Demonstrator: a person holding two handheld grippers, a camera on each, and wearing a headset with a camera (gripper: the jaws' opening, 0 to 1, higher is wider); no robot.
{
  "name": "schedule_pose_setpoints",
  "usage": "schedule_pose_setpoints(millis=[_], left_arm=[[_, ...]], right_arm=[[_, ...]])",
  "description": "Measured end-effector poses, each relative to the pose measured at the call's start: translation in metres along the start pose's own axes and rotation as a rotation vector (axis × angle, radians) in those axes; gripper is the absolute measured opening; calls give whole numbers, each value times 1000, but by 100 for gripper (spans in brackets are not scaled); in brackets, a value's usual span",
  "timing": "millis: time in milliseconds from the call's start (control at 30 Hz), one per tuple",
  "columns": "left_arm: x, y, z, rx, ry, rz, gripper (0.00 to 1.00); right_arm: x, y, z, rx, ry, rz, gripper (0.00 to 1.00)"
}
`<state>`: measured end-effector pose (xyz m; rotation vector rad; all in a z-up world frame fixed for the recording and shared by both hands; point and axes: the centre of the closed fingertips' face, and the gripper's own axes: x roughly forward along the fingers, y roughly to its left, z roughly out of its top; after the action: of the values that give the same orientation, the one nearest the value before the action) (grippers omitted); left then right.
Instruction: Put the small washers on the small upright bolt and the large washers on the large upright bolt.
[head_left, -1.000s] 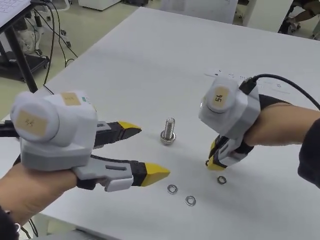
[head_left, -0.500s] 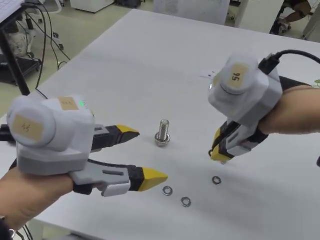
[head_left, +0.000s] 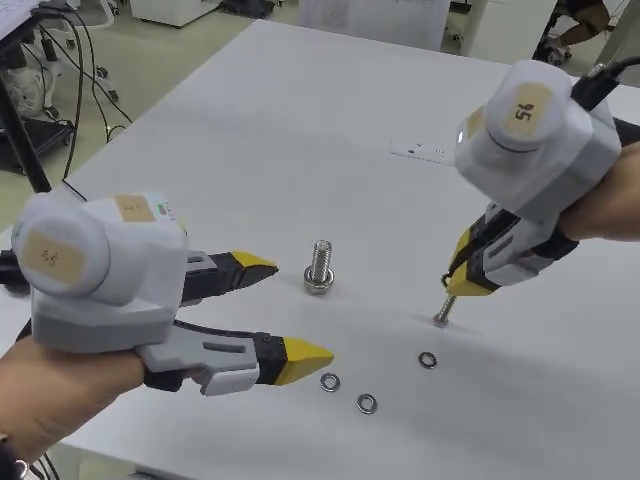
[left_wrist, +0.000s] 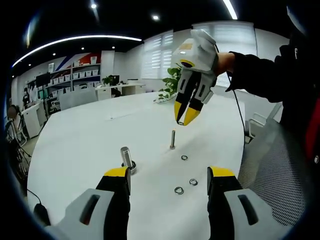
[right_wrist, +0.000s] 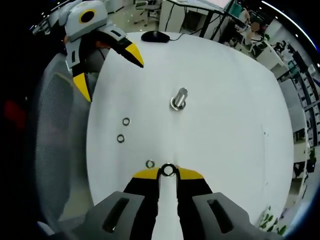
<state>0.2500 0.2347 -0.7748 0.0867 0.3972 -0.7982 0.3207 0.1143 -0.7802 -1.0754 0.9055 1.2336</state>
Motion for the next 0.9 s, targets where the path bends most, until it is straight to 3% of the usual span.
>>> schedule_pose_setpoints(millis=[400,900], left_arm=[[0,1,-2,-5,2,2,61],[0,1,-4,-11,8,5,61]], right_arm=[[5,-26,-15,42,7,-13,13],[27,-26,-21,39,27,23,13]])
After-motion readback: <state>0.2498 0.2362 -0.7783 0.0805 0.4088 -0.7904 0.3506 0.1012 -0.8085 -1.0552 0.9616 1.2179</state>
